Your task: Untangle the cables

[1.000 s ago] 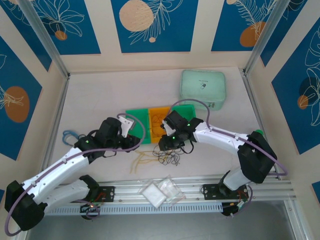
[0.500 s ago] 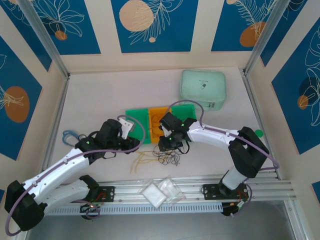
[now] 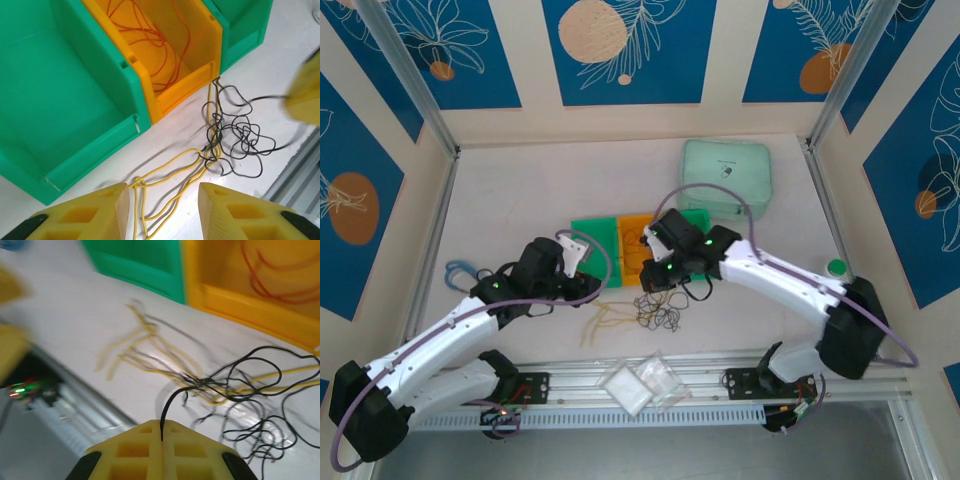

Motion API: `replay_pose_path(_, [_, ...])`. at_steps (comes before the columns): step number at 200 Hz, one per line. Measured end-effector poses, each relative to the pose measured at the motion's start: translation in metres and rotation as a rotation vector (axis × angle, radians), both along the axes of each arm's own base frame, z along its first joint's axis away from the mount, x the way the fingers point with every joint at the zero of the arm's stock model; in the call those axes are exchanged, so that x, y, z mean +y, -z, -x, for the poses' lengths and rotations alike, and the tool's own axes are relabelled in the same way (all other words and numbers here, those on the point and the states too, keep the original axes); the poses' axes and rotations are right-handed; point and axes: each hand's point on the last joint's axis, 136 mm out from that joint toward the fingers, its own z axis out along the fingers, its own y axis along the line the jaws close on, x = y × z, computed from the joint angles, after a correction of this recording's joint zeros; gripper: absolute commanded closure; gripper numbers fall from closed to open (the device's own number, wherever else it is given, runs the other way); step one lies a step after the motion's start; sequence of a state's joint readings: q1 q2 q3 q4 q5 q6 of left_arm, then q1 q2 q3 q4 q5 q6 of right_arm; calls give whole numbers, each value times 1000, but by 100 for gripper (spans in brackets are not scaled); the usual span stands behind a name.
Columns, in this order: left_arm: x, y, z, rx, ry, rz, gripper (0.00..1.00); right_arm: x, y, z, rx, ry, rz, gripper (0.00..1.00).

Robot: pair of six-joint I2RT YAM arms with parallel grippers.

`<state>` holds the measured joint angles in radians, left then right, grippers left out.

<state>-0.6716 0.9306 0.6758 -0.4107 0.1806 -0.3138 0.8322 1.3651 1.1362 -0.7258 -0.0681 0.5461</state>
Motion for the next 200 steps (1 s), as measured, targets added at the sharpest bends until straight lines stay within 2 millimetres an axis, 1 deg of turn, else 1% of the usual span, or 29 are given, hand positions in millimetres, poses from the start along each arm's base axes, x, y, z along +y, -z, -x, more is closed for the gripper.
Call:
replay_pose_path(10, [-2, -2, -1, -7, 9, 9, 59, 1, -28, 3, -37, -15, -61, 100])
replay_pose_path(22, [-5, -4, -1, -11, 20, 21, 59, 0, -56, 9, -75, -33, -122, 100])
replay_pose_path(32, [-7, -5, -1, -11, 29, 30, 59, -1, -73, 15, -98, -47, -162, 100])
replay_pose_path(43, [-10, -5, 0, -7, 41, 39, 59, -4, -87, 22, -109, -60, -194, 100])
replay_pose_path(58, [-14, -9, 1, -15, 63, 55, 59, -6, -98, 29, -114, -74, -225, 100])
replay_pose_path(74, [-18, -15, 1, -31, 86, 75, 59, -8, -105, 33, -115, -83, -241, 100])
replay_pose_path(102, [-24, -25, 0, -55, 106, 101, 59, -10, -109, 36, -110, -87, -246, 100])
replay_pose_path(119, [-25, -28, -1, -62, 107, 107, 59, -13, -111, 37, -113, -81, -247, 100])
replay_pose_path(133, [-25, -28, -1, -62, 107, 107, 59, -17, -118, 36, -131, -77, -260, 100])
replay_pose_path(150, [-25, -28, -1, -62, 106, 106, 59, -23, -136, 34, -172, -68, -296, 100])
replay_pose_path(177, [-24, -27, -1, -64, 103, 104, 59, -33, -175, 30, -269, -54, -372, 100])
replay_pose_path(200, [-21, -26, -2, -66, 90, 92, 59, -44, -202, 26, -351, -34, -413, 100])
